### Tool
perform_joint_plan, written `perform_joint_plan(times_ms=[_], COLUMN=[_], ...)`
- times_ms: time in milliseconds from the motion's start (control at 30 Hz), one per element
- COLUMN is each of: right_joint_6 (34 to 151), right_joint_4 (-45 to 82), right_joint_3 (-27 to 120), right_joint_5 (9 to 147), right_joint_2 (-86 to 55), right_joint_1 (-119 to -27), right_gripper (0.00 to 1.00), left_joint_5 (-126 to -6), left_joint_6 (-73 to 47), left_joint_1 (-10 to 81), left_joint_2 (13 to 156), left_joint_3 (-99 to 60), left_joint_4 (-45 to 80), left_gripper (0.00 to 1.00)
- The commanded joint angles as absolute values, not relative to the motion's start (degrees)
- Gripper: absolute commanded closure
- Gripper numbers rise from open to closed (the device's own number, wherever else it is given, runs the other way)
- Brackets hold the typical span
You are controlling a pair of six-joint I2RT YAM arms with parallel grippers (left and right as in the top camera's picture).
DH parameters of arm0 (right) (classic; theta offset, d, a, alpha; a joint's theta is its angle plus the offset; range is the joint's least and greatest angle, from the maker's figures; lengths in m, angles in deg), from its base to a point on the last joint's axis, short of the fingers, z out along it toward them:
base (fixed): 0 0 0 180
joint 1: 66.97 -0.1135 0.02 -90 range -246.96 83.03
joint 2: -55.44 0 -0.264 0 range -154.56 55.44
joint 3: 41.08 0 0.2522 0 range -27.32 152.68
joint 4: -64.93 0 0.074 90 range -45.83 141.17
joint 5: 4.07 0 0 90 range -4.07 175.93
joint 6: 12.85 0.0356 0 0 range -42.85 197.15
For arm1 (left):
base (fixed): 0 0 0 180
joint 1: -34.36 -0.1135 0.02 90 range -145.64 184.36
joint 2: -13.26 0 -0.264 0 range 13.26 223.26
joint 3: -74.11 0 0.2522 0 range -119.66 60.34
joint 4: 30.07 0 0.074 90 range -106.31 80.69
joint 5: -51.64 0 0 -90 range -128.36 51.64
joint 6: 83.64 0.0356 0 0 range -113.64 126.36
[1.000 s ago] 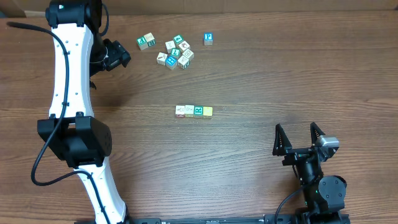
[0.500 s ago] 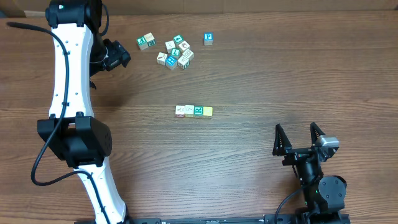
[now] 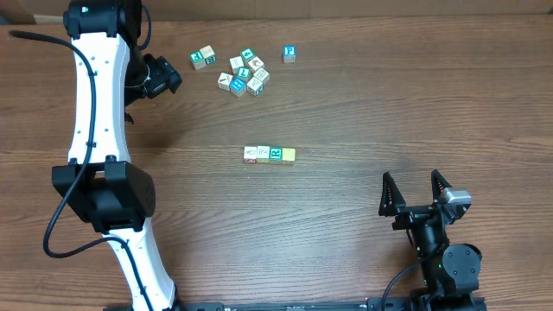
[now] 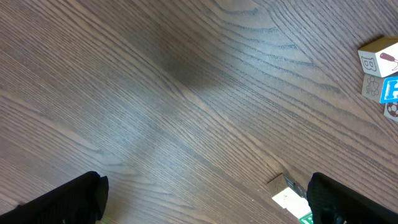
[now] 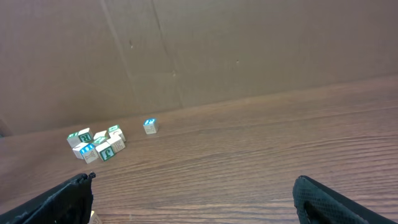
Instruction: Form a horizontal line
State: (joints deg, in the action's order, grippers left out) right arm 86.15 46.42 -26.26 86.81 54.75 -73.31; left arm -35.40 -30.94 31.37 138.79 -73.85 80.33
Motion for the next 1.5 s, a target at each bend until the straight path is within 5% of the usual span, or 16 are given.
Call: perform_joint_plan(times_ms=[0, 1067, 1467], right_joint_6=[86.1, 86.1, 86.1], right_joint_4=[46.5, 46.5, 46.5], right_joint_3=[-26.8, -26.8, -26.8], right_joint_5=[87.3, 87.3, 87.3], right_joint_2=[55.3, 55.3, 55.3], right_joint_1=[-72.9, -72.9, -72.9], right_gripper=[0.00, 0.00, 0.00], left_joint_5=[-35.4, -35.4, -33.6], left_joint_6=[-30.5, -30.5, -29.8], left_joint_1=[32.5, 62.5, 60.9], left_joint_2=[137.0, 122.8, 122.4], left_joint_3=[-73.8, -73.4, -72.7], left_joint_4=[80.3, 80.3, 80.2], left_gripper=[0.00, 0.00, 0.00])
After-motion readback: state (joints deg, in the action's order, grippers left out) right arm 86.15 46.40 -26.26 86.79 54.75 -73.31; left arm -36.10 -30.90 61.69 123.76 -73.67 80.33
